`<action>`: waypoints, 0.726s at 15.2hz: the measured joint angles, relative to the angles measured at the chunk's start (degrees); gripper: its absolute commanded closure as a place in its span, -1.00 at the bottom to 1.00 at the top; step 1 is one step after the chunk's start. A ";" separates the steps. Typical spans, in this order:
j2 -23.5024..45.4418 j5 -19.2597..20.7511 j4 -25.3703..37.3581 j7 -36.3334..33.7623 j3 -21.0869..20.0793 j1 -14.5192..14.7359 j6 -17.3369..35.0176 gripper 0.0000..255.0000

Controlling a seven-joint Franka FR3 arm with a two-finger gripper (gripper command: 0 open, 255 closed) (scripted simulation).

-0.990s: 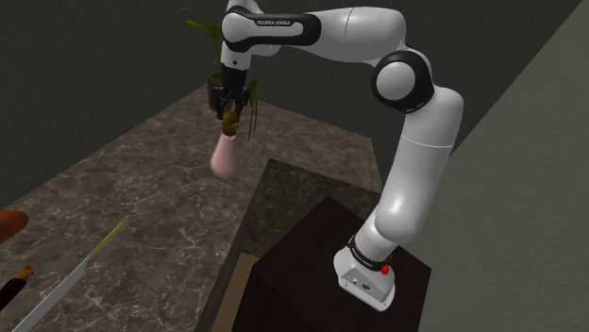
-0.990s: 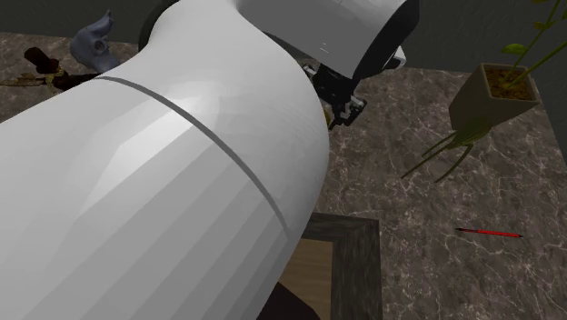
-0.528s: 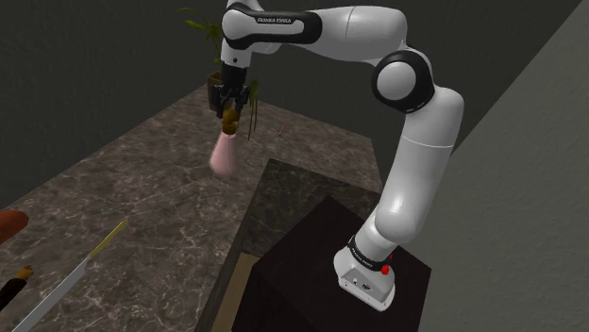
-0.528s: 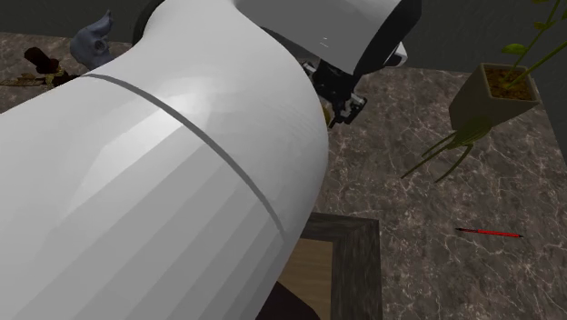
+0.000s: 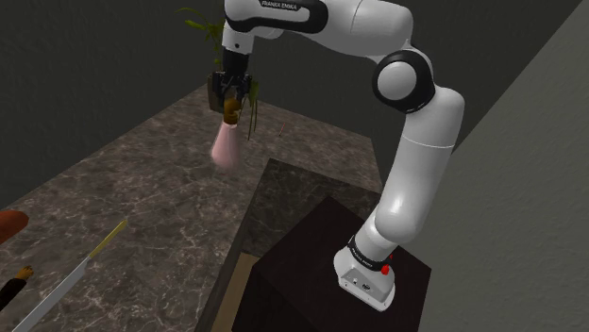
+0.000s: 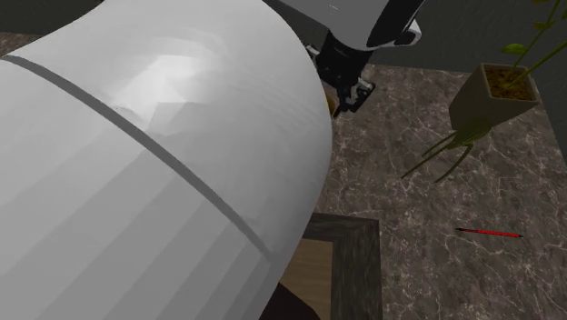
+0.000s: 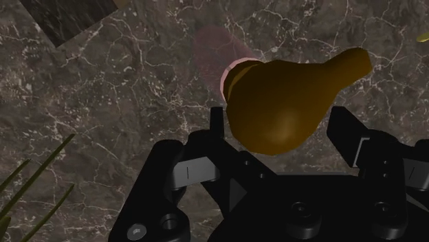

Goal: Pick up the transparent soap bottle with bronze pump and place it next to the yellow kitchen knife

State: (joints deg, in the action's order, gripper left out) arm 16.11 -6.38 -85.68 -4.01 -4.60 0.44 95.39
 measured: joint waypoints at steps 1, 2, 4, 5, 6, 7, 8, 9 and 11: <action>-0.02 0.00 0.73 -0.14 -0.02 0.03 -0.74 1.00; 0.04 0.01 1.66 -0.19 -0.01 0.00 -1.62 1.00; -0.04 0.02 3.20 -0.37 -0.02 -0.01 -3.22 1.00; 0.00 0.02 3.99 -0.46 -0.02 -0.01 -3.97 1.00; 0.04 0.03 4.69 -0.47 -0.01 -0.05 -4.62 1.00; 0.25 0.05 5.70 -0.58 -0.01 -0.04 -5.42 1.00; 0.26 0.06 6.56 -0.59 0.01 -0.09 -6.27 1.00; 0.30 0.06 7.39 -0.78 -0.03 -0.04 -7.05 1.00; 0.90 0.09 9.82 -0.94 -0.02 -0.05 -8.88 1.00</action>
State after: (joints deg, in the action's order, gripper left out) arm 17.01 -6.28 -75.86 -4.96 -4.62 0.39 86.51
